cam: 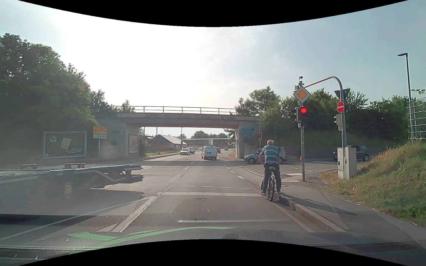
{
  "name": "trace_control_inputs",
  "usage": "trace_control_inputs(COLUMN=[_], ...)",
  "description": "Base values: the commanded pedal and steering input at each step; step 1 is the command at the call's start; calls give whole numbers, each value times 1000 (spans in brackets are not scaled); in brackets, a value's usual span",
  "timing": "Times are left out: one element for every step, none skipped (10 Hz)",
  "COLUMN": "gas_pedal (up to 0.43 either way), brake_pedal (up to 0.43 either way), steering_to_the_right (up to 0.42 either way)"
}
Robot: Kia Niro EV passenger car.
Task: Follow the waypoints while adhering to traffic rules and regulations
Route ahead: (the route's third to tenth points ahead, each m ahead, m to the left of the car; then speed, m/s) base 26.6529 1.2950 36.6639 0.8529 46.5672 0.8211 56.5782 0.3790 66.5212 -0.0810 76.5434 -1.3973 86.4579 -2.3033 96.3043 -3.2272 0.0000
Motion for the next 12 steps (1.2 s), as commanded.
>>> trace_control_inputs(gas_pedal=[0,0,0,0,0,0,0,0,0,0,0,0], brake_pedal=[299,299,299,299,305,305,299,305,299,299,299,305], steering_to_the_right=[2,2,2,2,2,2,2,2,2,2,2,2])
